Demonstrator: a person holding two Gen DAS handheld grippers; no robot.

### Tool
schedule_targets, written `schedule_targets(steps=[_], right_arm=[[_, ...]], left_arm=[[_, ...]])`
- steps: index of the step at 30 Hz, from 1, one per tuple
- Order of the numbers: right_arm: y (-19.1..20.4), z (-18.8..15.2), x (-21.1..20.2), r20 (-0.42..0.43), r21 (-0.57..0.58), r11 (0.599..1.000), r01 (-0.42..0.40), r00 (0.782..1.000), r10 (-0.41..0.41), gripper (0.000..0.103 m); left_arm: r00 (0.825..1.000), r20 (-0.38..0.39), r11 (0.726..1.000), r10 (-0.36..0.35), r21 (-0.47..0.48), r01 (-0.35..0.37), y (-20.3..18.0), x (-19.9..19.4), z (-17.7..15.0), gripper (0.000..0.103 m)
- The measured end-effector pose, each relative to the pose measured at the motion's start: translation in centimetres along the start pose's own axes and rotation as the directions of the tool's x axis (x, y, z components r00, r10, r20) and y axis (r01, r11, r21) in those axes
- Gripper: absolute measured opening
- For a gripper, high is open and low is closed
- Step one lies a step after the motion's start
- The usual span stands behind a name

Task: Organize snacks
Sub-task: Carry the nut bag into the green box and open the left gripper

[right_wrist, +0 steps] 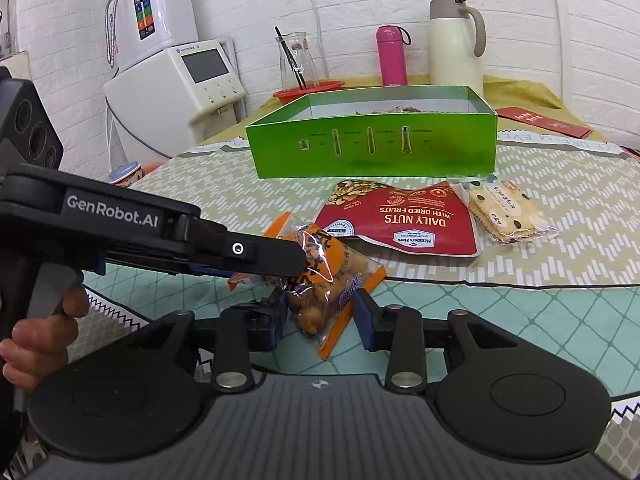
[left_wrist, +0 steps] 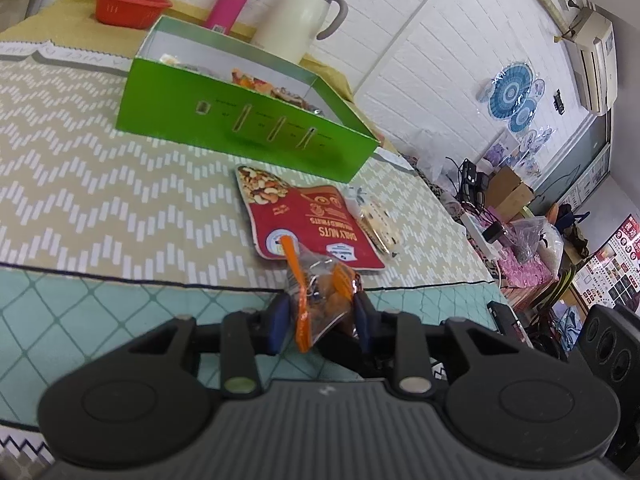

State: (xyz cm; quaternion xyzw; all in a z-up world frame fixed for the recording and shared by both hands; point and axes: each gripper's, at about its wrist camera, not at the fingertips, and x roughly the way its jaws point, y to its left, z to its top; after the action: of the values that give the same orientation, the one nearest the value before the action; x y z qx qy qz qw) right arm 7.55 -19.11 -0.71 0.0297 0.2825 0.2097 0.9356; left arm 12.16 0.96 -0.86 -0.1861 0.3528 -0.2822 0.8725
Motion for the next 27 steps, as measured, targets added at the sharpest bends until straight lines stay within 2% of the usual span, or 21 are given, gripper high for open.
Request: schedule_targets(steps=[6, 15, 20, 27], right_arm=[[0.7, 2.7, -0.8, 0.079, -0.028, 0.999, -0.021, 0.997, 0.023, 0.062], [0.2, 8.5, 1.1, 0.205, -0.034, 0.999, -0.03, 0.978, 0.037, 0.062], [-0.5, 10.4, 2.9, 0.245, -0.026, 1.0, -0.002, 0.97, 0.008, 0.062], [-2.3, 12.0, 6.7, 0.248, -0.017, 0.999, 0.03, 0.968, -0.025, 0.062]], left_arm=[[0.996, 0.087, 0.998, 0.0, 0.068, -0.006, -1.3, -2.2, 2.4, 0.03], [0.979, 0.203, 0.992, 0.002, 0.123, -0.028, -1.8, -2.7, 8.9, 0.03], [0.977, 0.215, 0.992, -0.008, 0.126, -0.02, -1.1, -0.8, 12.1, 0.03], [0.981, 0.195, 0.995, 0.004, 0.096, -0.023, 1.1, 2.8, 15.5, 0.03]])
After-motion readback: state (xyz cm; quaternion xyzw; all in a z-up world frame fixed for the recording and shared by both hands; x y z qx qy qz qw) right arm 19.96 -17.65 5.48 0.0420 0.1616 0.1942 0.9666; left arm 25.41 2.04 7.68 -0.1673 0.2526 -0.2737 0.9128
